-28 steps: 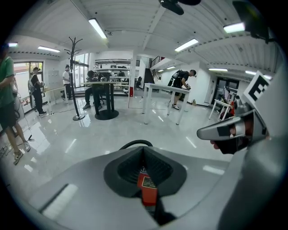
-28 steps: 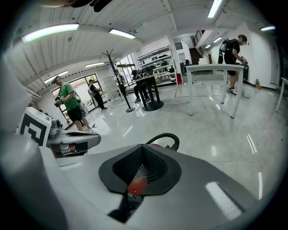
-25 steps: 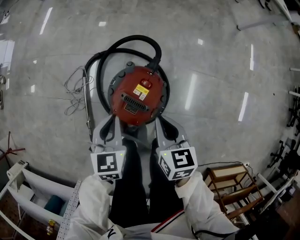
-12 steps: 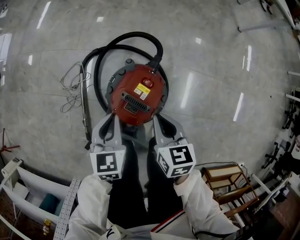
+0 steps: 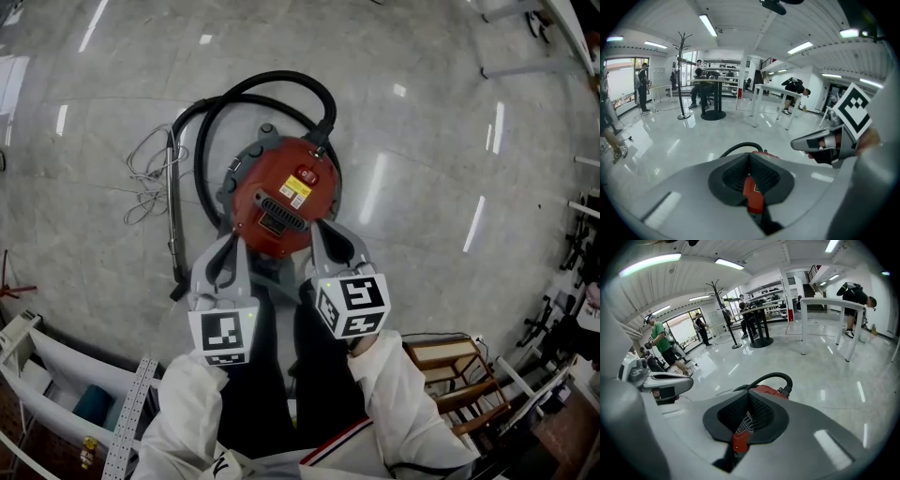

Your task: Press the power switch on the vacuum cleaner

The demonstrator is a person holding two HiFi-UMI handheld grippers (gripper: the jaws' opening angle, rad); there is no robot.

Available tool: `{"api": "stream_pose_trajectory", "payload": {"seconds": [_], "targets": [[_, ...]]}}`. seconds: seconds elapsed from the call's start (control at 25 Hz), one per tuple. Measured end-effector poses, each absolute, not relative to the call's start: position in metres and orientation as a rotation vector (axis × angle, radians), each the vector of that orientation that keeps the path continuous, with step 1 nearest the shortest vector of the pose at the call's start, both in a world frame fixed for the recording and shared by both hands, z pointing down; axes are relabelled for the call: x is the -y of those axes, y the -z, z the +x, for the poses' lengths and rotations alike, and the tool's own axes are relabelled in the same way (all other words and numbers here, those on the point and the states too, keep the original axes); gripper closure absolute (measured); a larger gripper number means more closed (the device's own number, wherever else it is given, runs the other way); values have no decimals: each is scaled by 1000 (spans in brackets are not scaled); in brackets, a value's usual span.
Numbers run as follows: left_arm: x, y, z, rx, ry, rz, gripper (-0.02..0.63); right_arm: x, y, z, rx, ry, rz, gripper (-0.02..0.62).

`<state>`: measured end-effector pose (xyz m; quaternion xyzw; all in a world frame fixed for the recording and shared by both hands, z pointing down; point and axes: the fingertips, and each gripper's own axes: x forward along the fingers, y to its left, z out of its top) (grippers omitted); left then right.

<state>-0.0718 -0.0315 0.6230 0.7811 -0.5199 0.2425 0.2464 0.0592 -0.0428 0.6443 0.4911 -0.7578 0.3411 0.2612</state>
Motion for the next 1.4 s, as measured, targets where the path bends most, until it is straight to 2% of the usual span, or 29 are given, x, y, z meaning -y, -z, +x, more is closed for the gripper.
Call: {"api": "stream_pose_trajectory", "payload": {"seconds": [1.4], "targets": [[34, -649, -69, 1382, -656, 2061, 606, 93, -747, 69, 1917, -909, 1212, 595]]}}
